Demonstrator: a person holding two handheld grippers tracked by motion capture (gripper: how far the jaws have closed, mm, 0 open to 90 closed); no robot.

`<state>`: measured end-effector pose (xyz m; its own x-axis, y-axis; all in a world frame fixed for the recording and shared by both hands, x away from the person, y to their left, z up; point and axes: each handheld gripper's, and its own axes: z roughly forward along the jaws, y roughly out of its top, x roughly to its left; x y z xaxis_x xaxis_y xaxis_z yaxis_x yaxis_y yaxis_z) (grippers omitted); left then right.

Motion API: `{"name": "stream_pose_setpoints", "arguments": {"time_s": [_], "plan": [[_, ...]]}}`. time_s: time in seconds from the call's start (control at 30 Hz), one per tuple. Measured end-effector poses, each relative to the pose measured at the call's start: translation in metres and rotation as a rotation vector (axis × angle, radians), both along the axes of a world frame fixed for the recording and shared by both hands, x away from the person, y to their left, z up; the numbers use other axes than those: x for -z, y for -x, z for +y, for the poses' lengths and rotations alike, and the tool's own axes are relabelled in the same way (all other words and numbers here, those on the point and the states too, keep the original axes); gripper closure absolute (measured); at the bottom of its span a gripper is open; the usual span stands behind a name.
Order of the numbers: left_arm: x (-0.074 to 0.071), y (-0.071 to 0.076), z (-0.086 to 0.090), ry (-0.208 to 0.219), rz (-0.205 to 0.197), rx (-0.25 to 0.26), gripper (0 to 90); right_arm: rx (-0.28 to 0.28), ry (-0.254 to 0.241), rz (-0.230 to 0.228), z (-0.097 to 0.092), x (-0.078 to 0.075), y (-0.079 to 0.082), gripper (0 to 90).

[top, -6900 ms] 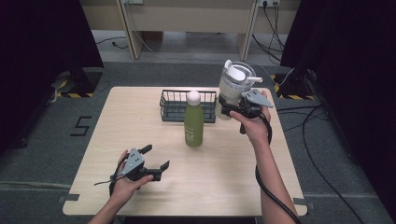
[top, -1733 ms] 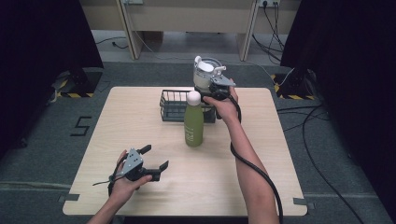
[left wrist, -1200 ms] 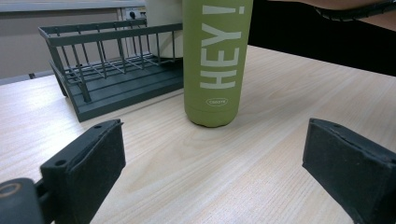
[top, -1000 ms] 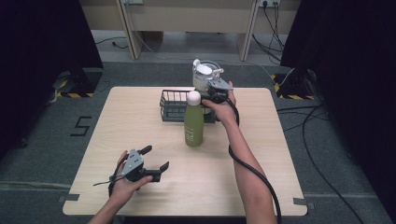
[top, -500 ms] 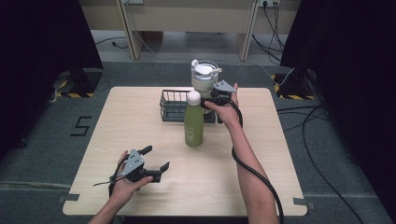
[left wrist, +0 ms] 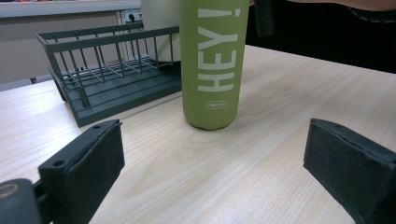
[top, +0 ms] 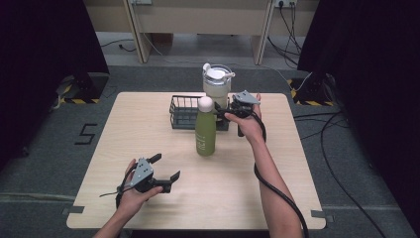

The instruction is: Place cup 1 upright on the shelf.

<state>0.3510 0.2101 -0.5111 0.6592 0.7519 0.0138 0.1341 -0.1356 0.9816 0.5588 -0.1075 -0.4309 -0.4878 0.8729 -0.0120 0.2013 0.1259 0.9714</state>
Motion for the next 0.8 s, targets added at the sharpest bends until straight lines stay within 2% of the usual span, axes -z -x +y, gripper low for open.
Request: {"name": "stream_pose_setpoints", "arguments": {"time_s": [0.6,0.8], "plan": [[-0.007,-0.005,-0.006,0.002,-0.015,-0.002,3.6,0.028,-0.009,-0.025,-0.025,-0.003,0.033,6.2],[-0.011,-0.010,-0.009,0.007,-0.023,-0.005,3.8,0.044,-0.014,-0.023,-0.034,0.001,0.047,10.1]]}}
